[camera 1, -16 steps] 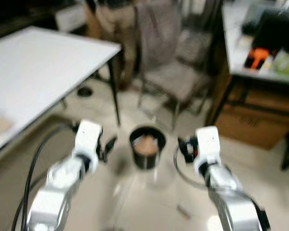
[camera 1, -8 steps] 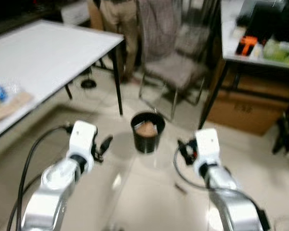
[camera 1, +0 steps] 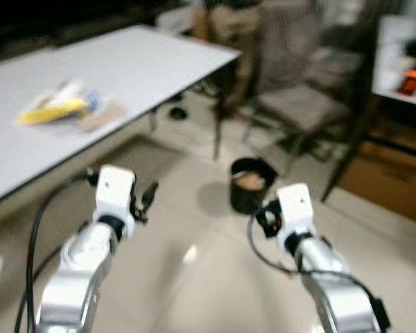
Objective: Picking trash to rubbish bin
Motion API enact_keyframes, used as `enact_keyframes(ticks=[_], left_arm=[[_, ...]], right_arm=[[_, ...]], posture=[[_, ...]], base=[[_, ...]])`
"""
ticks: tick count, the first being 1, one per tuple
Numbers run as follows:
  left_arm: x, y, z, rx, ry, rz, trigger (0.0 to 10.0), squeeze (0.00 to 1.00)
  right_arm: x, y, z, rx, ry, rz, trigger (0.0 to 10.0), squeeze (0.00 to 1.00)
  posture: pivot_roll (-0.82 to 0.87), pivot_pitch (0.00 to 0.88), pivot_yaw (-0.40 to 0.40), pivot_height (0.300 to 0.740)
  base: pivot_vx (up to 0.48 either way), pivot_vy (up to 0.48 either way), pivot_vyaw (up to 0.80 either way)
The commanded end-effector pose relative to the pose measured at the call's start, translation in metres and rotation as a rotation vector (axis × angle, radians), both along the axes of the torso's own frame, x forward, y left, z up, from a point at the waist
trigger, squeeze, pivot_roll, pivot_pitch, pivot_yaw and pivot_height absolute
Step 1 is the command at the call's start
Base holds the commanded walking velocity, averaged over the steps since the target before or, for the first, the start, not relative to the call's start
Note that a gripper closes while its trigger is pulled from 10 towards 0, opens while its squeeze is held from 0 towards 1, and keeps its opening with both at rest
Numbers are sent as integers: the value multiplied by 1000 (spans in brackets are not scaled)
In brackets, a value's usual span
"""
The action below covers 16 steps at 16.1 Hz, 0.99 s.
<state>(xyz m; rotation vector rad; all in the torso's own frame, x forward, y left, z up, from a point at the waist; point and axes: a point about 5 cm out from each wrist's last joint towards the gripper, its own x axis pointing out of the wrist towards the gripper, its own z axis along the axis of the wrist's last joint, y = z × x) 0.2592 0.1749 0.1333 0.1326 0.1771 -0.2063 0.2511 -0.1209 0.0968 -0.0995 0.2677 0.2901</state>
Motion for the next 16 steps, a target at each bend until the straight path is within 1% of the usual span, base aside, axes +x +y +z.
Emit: enact_keyframes(ticks=[1,2,4,7,8,10,13,16], left_arm=[[1,1,2,12,-13,10,10000,0],[1,2,2,14,-20,14,10000,0],[2,2,2,17,-23,14,10000,0],[9,3,4,36,-38,15,10000,0],[12,3,5,34,-42,24,10000,0],[15,3,7,36,-48,28,10000,0],[23,5,14,24,-70,30,10000,0],[26,6,16,30,-78,30,10000,0]], right_arm=[[2,2,7,7,-31,16,10000,0],[3,3,6,9,-31,16,10000,0],[4,2,6,11,-36,4,10000,0],[11,-2,8,-53,-80,-51,10000,0],[12,-3,9,-68,-94,-53,10000,0],[12,-2,10,-62,-89,-25,10000,0],[13,0,11,-49,-97,-14,10000,0],[12,3,12,-50,-102,10,10000,0]], posture=[[-48,0,-24,740],[-47,0,-23,740],[-43,0,-25,740],[-47,0,-20,740],[-50,0,-21,740],[-54,0,-17,740],[-58,0,-11,740],[-54,0,-14,740]], base=[[0,0,800],[0,0,800],[0,0,0],[261,0,0],[274,0,0],[277,0,0],[321,0,731],[339,0,800]])
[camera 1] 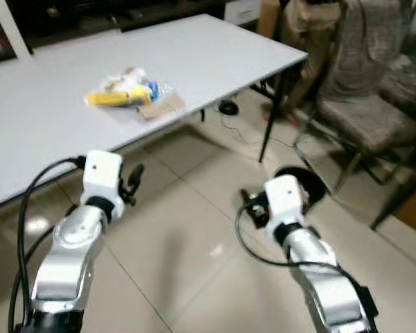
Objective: Picking trash to rubbish bin
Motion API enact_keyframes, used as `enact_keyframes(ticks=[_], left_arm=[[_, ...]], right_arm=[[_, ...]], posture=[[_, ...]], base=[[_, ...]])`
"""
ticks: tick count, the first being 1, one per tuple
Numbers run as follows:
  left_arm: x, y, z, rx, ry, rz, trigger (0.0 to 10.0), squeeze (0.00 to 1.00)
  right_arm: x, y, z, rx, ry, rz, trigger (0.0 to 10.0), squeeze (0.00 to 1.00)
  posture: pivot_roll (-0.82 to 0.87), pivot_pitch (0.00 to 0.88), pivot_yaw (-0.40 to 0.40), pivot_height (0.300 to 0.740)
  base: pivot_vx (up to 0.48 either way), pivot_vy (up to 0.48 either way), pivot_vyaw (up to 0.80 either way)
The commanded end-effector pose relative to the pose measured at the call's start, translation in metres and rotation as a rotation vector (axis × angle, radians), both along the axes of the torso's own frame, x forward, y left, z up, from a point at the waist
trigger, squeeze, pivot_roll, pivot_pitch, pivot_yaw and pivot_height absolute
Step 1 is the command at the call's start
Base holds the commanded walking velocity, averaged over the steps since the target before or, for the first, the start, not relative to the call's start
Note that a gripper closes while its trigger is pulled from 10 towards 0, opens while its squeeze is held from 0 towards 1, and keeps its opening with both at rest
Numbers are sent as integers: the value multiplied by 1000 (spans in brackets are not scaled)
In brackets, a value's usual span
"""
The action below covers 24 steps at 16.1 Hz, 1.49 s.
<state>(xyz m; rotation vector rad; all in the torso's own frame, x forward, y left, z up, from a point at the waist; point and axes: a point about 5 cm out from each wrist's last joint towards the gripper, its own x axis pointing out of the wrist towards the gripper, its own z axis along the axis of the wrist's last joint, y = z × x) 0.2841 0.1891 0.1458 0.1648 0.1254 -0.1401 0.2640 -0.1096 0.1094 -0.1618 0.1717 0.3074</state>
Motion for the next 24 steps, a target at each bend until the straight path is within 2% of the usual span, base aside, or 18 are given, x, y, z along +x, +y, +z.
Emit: enact_keyframes(ticks=[1,8,10,11,15,16,18,21,24], left_arm=[[0,-8,2,2,-15,-29,10000,0],[-6,-3,-2,9,1,-23,10000,0],[-5,-4,0,2,-5,-28,10000,0],[-3,-7,2,-13,-17,-40,10000,0],[4,-15,11,-33,-48,-78,10000,0],[9,-17,15,-40,-61,-86,10000,0],[13,-19,19,-36,-73,-103,10000,0],[14,-19,19,-36,-75,-109,10000,0],[13,-19,19,-40,-72,-105,10000,0]], right_arm=[[-2,-7,-2,-5,2,-10,10000,0],[1,5,1,-16,-18,72,10000,0],[4,1,6,-11,-41,46,10000,0],[8,-4,18,-3,-95,8,10000,0],[16,-16,40,-13,-213,-77,10000,0],[17,-21,46,36,-228,-118,10000,0],[17,-23,50,74,-232,-140,10000,0],[14,-22,45,66,-218,-133,10000,0],[13,-20,42,43,-202,-115,10000,0]], posture=[[-49,0,-17,740],[-28,0,-35,740],[-30,0,-36,740],[-37,0,-31,740],[-56,0,-21,740],[-58,0,-17,740],[-59,0,-11,740],[-53,0,-13,740],[-52,0,-20,740]], base=[[341,0,800],[344,0,800],[341,0,0],[345,0,0],[348,0,0],[341,0,0],[345,0,-322],[347,0,-800],[345,0,-146]])
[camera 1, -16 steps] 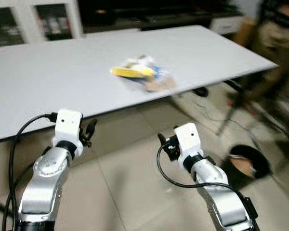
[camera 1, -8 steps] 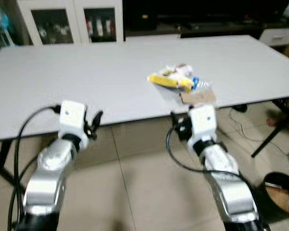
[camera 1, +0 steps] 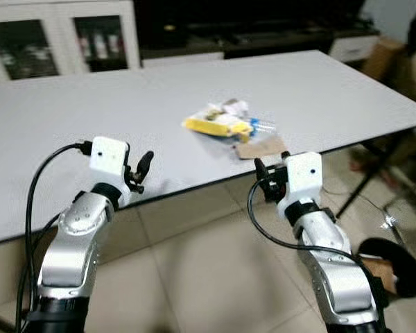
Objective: Picking trash to rubbish bin
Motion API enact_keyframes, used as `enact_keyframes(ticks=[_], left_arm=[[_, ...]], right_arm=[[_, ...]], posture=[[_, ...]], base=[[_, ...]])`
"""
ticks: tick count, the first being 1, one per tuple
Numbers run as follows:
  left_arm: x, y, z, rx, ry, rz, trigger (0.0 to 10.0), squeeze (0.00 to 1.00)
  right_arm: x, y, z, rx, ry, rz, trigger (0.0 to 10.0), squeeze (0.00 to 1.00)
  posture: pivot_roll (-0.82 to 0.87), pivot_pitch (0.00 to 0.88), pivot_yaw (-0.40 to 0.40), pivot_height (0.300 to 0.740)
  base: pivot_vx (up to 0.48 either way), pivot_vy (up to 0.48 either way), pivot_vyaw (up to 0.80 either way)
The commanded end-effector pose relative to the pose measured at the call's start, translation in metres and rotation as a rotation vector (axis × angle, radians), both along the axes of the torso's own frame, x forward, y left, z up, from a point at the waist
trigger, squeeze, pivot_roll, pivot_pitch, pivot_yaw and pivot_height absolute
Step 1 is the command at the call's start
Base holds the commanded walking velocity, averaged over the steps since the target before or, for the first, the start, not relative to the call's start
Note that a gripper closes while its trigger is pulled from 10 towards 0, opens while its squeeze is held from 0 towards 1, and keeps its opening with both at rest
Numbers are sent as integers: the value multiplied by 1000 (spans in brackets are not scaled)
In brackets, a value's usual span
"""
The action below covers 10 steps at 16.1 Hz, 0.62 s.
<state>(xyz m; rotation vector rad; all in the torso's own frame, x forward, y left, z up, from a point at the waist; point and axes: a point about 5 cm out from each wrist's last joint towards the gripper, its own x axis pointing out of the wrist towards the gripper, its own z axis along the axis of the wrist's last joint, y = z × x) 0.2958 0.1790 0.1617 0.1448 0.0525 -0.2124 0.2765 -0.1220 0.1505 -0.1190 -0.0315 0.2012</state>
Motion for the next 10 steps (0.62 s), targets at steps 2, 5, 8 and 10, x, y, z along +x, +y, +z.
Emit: enact_keyframes(ticks=[2,5,8,10], left_arm=[[1,-10,3,-11,-8,-31,10000,0],[1,-10,2,-6,-5,-44,10000,0],[3,-7,0,1,1,-37,10000,0],[2,-7,-1,3,4,-36,10000,0]], right_arm=[[1,-9,-1,-13,14,-37,10000,0],[0,-11,-6,-9,34,-45,10000,0],[-1,-11,-7,-21,44,-29,10000,0],[-2,-8,-10,-41,50,-8,10000,0]], posture=[[-51,0,-20,740],[-52,0,-20,740],[-59,0,-20,740],[-56,0,-20,740]], base=[[351,0,0],[352,0,-533],[352,0,-267],[352,0,0]])
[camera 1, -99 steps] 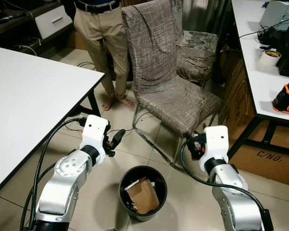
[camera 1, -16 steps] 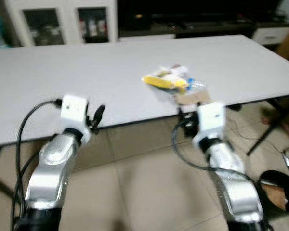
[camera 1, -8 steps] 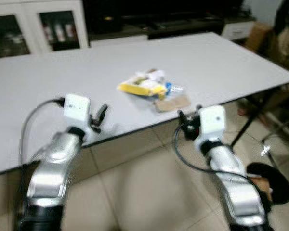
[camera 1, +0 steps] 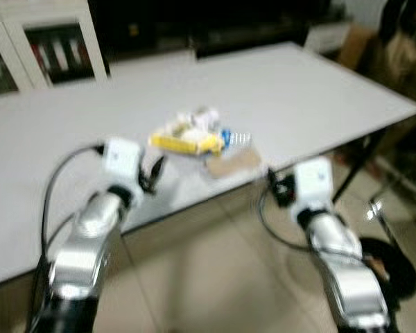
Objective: Picking trash to rubbish bin
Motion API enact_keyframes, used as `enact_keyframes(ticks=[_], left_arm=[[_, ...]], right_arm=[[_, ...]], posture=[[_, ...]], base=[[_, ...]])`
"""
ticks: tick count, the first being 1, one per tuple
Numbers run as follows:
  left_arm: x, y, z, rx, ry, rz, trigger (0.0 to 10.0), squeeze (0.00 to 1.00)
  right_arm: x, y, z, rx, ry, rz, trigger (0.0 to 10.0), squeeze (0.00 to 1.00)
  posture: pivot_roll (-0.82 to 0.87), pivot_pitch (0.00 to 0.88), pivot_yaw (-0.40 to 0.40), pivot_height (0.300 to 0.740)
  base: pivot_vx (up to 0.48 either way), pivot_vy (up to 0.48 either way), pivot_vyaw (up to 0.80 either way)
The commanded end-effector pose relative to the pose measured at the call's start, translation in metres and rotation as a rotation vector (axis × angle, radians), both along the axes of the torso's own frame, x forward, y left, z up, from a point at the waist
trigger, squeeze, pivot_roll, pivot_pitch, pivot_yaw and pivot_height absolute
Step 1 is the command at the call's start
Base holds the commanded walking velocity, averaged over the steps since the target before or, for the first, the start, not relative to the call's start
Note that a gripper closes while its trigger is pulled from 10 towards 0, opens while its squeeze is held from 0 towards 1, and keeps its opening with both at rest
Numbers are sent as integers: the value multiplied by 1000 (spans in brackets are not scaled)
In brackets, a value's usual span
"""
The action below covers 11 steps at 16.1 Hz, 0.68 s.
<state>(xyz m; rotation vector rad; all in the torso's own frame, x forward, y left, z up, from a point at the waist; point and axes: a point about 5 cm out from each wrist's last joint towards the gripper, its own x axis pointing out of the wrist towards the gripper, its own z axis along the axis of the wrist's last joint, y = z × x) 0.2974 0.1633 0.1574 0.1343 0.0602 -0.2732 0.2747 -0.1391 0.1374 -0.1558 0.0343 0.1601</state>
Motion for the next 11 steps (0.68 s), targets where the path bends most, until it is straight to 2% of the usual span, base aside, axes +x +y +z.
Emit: enact_keyframes(ticks=[1,7,11], left_arm=[[0,9,3,13,-9,26,10000,0],[1,3,4,19,-14,0,10000,0],[0,5,2,11,-6,9,10000,0]], right_arm=[[-1,10,2,2,-5,39,10000,0],[3,11,2,-4,-1,48,10000,0],[3,9,2,10,3,23,10000,0]], posture=[[-55,0,-22,740],[-54,0,-27,740],[-61,0,-20,740]], base=[[352,0,0],[352,0,0],[352,0,0]])
